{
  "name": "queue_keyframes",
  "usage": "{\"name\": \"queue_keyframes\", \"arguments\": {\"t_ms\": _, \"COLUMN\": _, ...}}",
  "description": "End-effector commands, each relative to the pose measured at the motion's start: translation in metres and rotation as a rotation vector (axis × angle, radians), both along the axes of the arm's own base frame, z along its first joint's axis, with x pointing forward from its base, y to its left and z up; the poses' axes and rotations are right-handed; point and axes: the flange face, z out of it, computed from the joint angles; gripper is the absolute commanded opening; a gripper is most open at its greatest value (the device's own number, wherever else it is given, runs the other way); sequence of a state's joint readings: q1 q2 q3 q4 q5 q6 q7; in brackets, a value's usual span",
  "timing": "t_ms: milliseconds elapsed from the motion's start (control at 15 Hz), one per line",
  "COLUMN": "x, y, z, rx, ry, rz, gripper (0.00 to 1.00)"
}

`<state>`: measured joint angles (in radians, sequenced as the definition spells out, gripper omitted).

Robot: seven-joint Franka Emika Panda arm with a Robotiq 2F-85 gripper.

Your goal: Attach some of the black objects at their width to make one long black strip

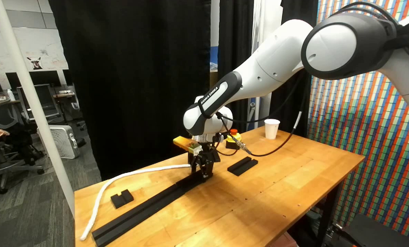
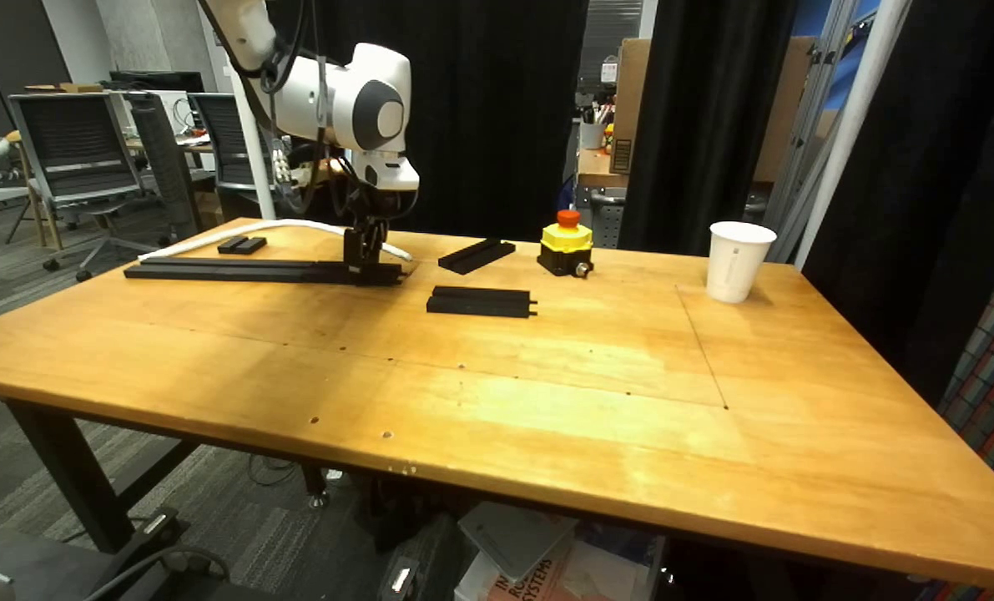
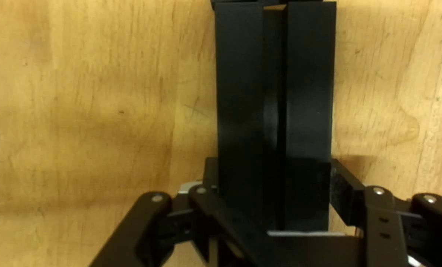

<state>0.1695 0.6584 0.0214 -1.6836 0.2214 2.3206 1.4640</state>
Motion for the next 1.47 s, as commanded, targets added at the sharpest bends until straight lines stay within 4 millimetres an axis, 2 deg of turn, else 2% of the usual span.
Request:
{"name": "queue_keyframes", "arguments": {"t_ms": 0, "x": 0.002, "y": 0.001, "z": -0.001, "rx": -0.012, "ry": 0.012, "rz": 0.002, "gripper": 0.46}}
{"name": "queue_keyframes", "arguments": {"t_ms": 867, "x": 0.005, "y": 0.009, "z": -0.006, "rx": -0.016, "ry": 0.025, "rz": 0.056, "gripper": 0.46}}
{"name": "queue_keyframes", "arguments": {"t_ms": 1400, "x": 0.007, "y": 0.031, "z": -0.012, "rx": -0.01, "ry": -0.023, "rz": 0.03, "gripper": 0.46}}
